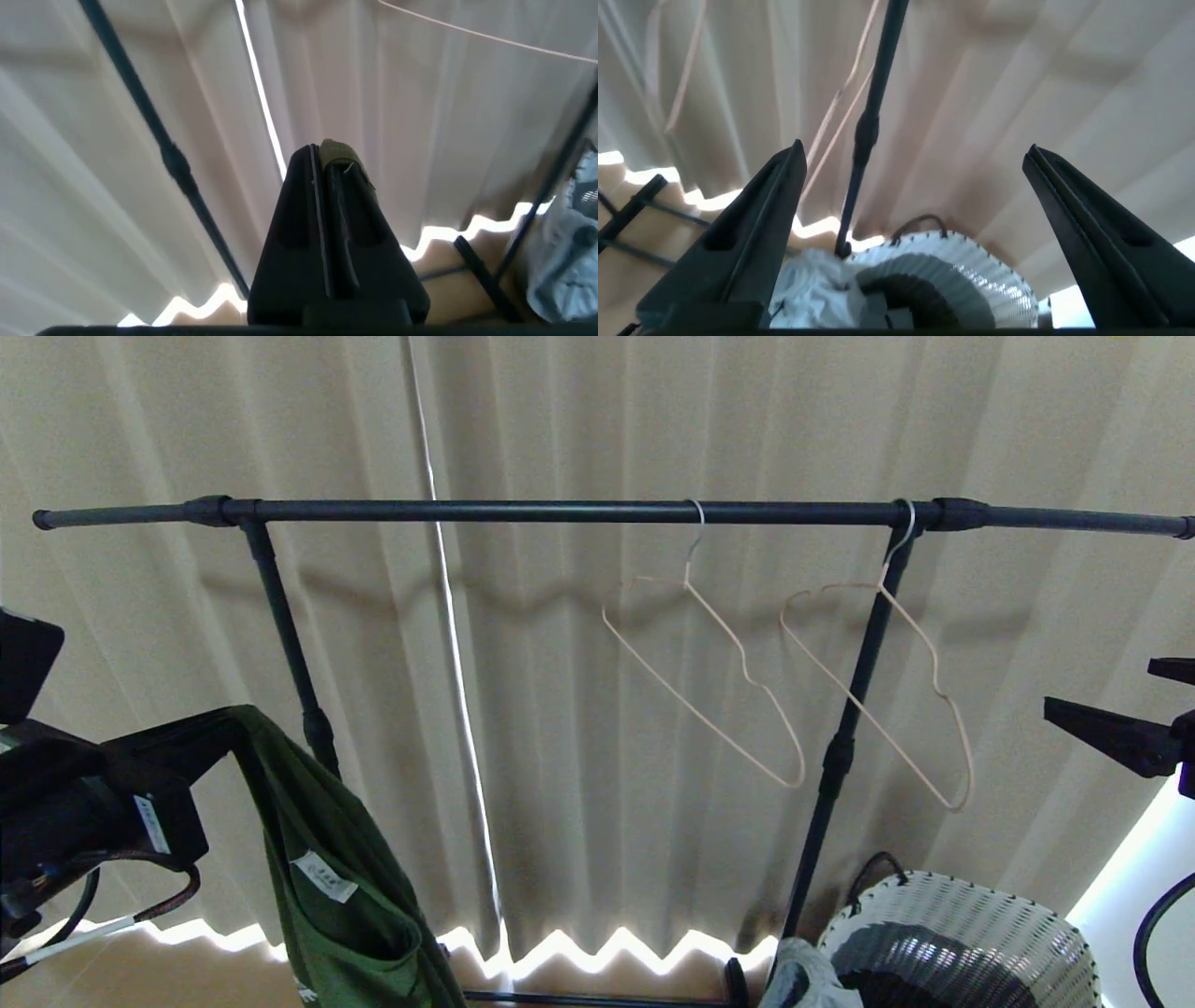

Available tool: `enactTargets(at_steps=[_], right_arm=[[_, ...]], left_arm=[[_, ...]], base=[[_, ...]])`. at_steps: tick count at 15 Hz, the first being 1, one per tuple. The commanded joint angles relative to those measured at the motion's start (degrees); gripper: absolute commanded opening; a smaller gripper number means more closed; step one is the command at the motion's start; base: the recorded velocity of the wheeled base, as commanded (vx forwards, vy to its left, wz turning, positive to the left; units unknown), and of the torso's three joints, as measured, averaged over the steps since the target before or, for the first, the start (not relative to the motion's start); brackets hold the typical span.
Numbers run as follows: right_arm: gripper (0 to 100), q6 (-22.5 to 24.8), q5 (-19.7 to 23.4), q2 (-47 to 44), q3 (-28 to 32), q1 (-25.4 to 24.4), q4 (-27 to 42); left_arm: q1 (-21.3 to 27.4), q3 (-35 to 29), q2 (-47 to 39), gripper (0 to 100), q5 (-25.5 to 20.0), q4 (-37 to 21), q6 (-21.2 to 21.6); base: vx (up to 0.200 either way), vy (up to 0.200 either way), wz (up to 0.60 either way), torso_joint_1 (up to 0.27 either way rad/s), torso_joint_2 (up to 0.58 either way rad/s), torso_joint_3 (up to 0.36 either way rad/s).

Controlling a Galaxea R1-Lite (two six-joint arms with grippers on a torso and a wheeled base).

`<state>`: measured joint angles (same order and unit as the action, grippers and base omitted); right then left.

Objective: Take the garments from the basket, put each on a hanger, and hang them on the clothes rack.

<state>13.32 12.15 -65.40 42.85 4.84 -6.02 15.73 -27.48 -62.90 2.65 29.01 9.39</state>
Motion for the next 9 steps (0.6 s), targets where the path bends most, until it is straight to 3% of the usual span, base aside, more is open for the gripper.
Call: enactTargets(at_steps=[1,9], right_arm=[[100,0.0,0.0,0.0,0.0,0.0,0.0],[100,0.0,-0.5,-0.8,0.8,0.0,1.0]], left_arm=[[0.0,-0.1,-1.3,0,0.1,0.1,0.1],[0.2,0.4,-1.5,0,0.1,0.3,0.3]], base=[[0.2,0.0,0.0,0.002,0.0,0.007],[0.0,0.0,0.0,0.0,0.0,0.0]])
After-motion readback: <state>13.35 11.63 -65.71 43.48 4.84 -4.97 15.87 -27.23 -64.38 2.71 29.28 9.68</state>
